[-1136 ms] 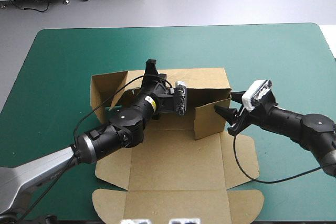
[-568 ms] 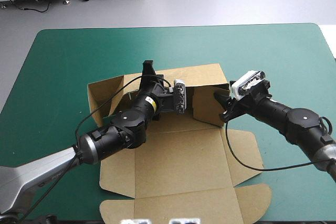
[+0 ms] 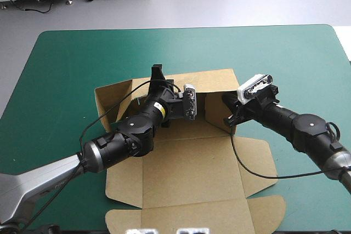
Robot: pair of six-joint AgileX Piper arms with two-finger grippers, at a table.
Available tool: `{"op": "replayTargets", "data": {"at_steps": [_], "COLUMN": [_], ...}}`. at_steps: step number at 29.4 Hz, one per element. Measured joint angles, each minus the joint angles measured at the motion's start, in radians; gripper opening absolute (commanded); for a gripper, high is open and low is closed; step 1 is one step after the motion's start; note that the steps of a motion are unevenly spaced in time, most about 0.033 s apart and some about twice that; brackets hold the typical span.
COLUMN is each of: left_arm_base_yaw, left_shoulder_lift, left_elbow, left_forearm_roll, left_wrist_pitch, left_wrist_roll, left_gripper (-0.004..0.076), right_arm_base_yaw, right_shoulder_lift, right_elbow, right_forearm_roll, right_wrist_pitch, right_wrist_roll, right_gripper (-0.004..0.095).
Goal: Fold the box
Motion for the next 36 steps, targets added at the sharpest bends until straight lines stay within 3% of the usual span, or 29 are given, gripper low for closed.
{"op": "replayTargets", "data": {"at_steps": [5, 11, 19, 24, 30, 36], "left_arm_base_yaw": [0.000, 0.000, 0.000, -0.007, -0.070, -0.138], "left_shoulder_lift": [0.000, 0.000, 0.000, 0.000, 0.000, -0.004], "left_elbow": [0.000, 0.000, 0.000, 0.000, 0.000, 0.000], "left_forearm_roll": [-0.003, -0.003, -0.006, -0.007, -0.010, -0.010], "left_wrist_pitch": [0.001, 0.013, 0.020, 0.009, -0.002, 0.085], "left_wrist_roll": [0.000, 0.000, 0.001, 0.001, 0.000, -0.040], "left_gripper": [-0.0005, -0.0006, 0.0006, 0.0123, 0.0360, 0.0388], "right_arm_base_yaw": [0.001, 0.000, -0.005, -0.005, -0.002, 0.003], "right_shoulder_lift": [0.015, 0.020, 0.022, 0.023, 0.028, 0.028], "right_elbow": [-0.009, -0.009, -0.012, -0.013, -0.017, -0.017], "right_forearm_roll": [-0.104, -0.130, -0.159, -0.164, -0.167, -0.170], "right_wrist_pitch": [-0.006, 0.012, 0.011, 0.013, 0.057, 0.078], "right_wrist_roll": [0.130, 0.155, 0.205, 0.214, 0.213, 0.215], "right_gripper": [0.0300, -0.0020, -0.0024, -0.0024, -0.0024, -0.0023]}}
